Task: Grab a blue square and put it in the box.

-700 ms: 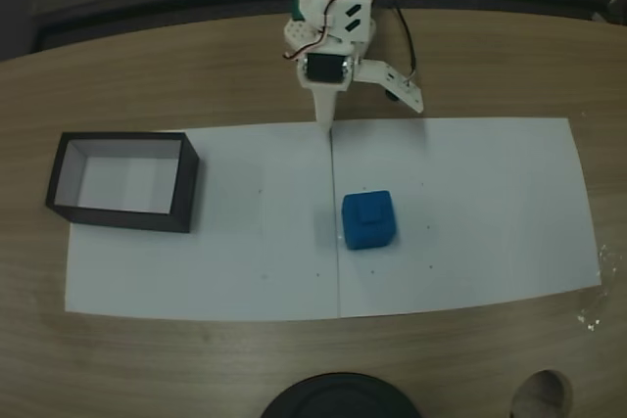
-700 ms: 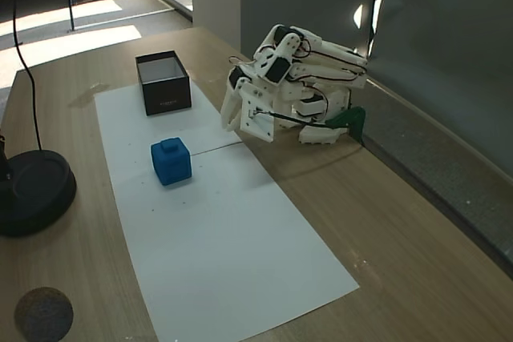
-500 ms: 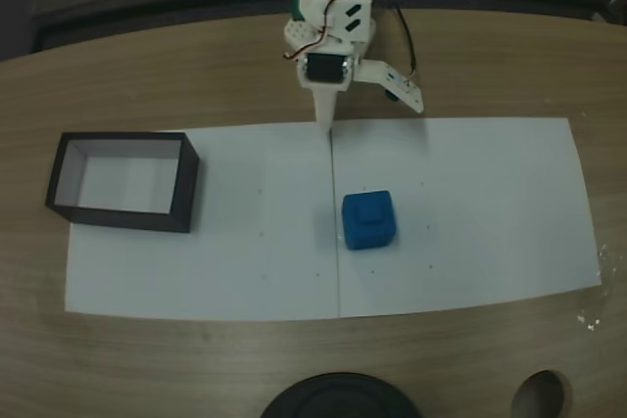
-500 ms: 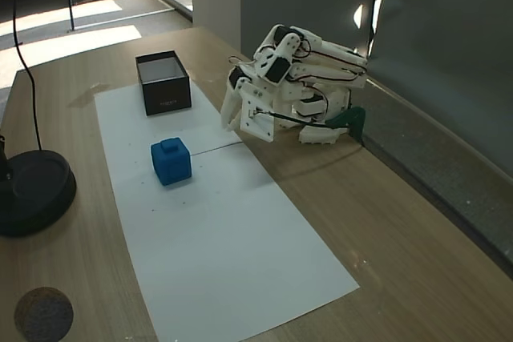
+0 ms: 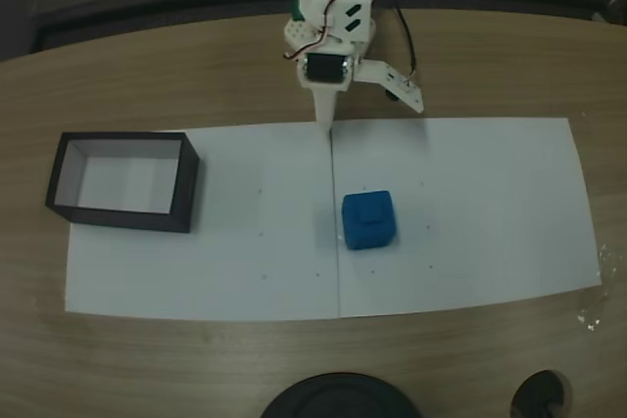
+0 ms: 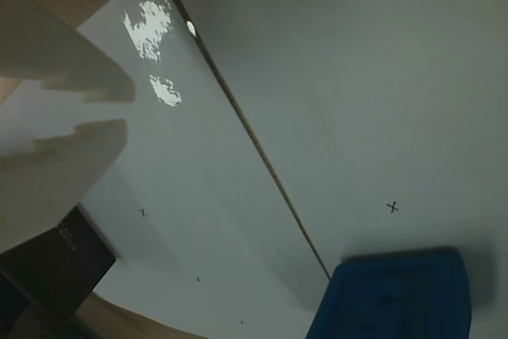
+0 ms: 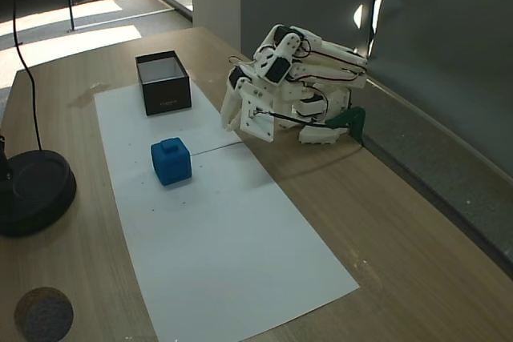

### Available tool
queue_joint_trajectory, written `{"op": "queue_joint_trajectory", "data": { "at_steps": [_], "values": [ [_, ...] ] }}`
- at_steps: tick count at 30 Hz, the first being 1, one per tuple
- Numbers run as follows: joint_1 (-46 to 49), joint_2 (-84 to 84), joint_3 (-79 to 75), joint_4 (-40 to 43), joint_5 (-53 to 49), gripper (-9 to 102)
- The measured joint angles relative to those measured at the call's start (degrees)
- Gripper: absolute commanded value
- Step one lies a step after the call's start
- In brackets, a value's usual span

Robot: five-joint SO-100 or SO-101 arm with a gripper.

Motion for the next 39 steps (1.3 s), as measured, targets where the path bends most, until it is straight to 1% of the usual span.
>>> {"op": "queue_joint_trajectory", "data": {
  "at_steps": [7,10,12,14,16,18,21,25,30,31,32,33,35,36,39],
  "values": [
    [0.0,0.0,0.0,-0.1,0.0,0],
    [0.0,0.0,0.0,-2.3,-0.1,1],
    [0.0,0.0,0.0,-5.3,-0.1,4],
    [0.0,0.0,0.0,-8.4,-0.3,9],
    [-0.1,0.0,0.0,-11.2,-3.4,15],
    [-0.1,0.0,-1.2,-12.9,-8.9,19],
    [-0.4,-0.4,-6.6,-14.5,-16.7,19],
    [-0.4,-2.4,-16.3,-14.6,-15.6,21],
    [-0.4,-17.0,-27.0,-13.6,-12.0,28],
    [-2.5,-26.6,-32.9,-12.0,-10.0,29],
    [-2.4,-26.7,-33.0,-12.0,-9.9,29],
    [-3.1,-28.5,-35.1,-10.3,-9.1,30],
    [-10.3,-41.7,-45.9,-3.9,-6.5,30],
    [-12.3,-47.9,-50.6,-1.6,-5.2,30],
    [-14.5,-59.9,-60.6,4.3,-3.4,30]
  ]
}}
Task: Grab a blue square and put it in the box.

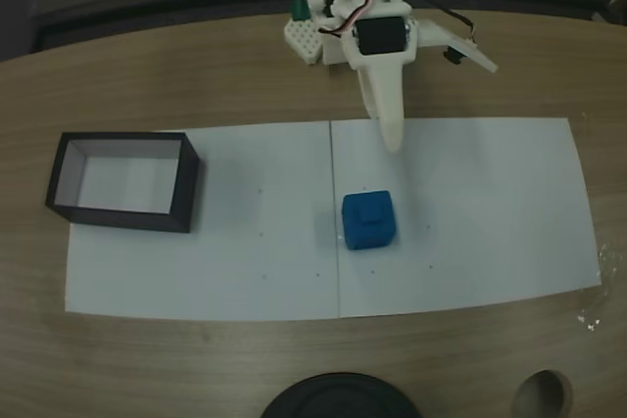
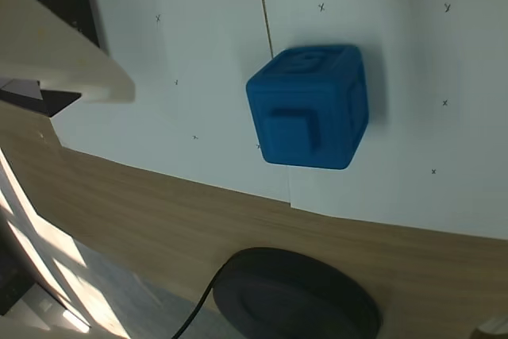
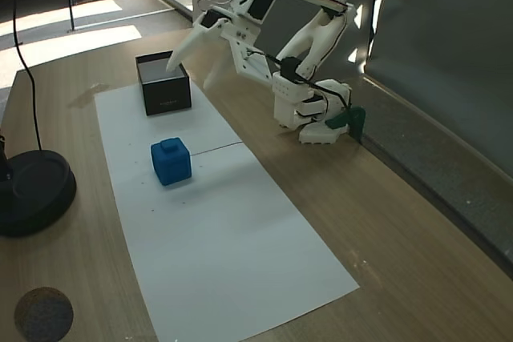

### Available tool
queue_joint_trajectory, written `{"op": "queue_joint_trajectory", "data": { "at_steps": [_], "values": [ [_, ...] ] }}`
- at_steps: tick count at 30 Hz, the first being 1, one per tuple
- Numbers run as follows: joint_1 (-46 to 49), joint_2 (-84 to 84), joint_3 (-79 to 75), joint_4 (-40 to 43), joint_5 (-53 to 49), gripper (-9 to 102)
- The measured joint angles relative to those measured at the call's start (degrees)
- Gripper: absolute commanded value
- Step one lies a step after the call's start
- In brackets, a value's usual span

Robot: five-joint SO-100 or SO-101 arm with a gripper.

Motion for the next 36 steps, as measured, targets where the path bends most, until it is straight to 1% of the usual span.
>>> {"op": "queue_joint_trajectory", "data": {
  "at_steps": [2,5,7,12,21,33,34,36],
  "values": [
    [0.7,-6.2,-4.1,2.5,-0.3,30],
    [-0.4,-13.3,-7.6,4.9,-1.1,36],
    [0.0,-17.1,-8.5,5.0,-1.6,38],
    [-0.2,-23.4,-8.7,4.7,-1.6,39],
    [2.3,-33.6,-8.7,-1.3,-1.6,39],
    [2.2,-44.6,-8.7,-8.6,-1.5,38],
    [2.2,-45.2,-8.7,-9.1,-1.5,37],
    [2.2,-46.4,-8.7,-10.6,-1.5,28]
  ]
}}
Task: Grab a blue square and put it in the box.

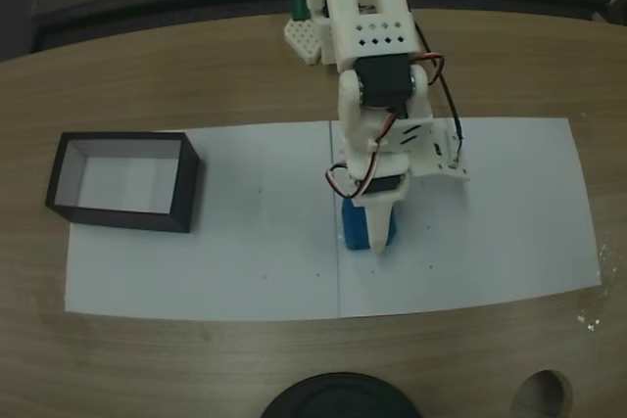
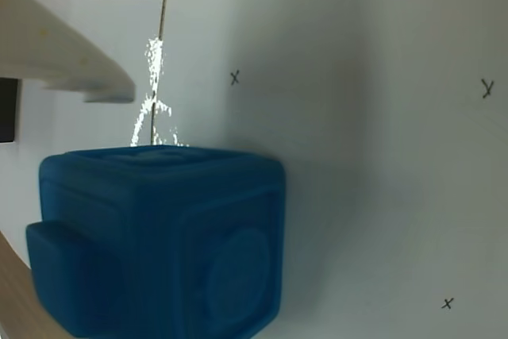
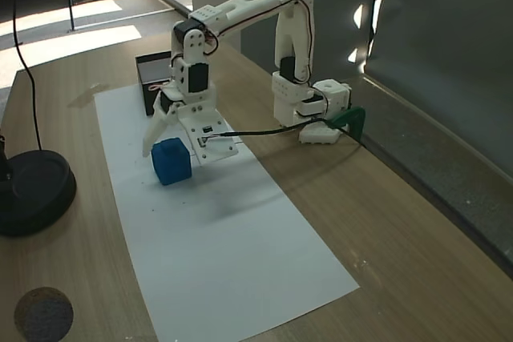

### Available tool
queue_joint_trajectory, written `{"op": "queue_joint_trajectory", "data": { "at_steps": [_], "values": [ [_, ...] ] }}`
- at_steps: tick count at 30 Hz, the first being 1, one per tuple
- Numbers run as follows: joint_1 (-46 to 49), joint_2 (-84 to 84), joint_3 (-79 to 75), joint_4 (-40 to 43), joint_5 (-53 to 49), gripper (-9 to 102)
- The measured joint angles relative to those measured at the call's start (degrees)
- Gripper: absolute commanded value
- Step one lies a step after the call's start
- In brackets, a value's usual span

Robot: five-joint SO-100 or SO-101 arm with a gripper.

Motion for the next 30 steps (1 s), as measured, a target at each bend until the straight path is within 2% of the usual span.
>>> {"op": "queue_joint_trajectory", "data": {
  "at_steps": [4,10,15,22,27,30],
  "values": [
    [0.0,-2.1,-0.9,-2.5,0.0,10],
    [0.0,-2.2,-1.5,-3.3,0.0,9],
    [4.7,-1.8,-7.3,1.7,0.0,9],
    [21.2,9.8,-24.9,12.7,-4.0,9],
    [39.5,15.1,-31.3,13.3,-7.6,9],
    [46.5,14.9,-31.5,12.4,-10.1,9]
  ]
}}
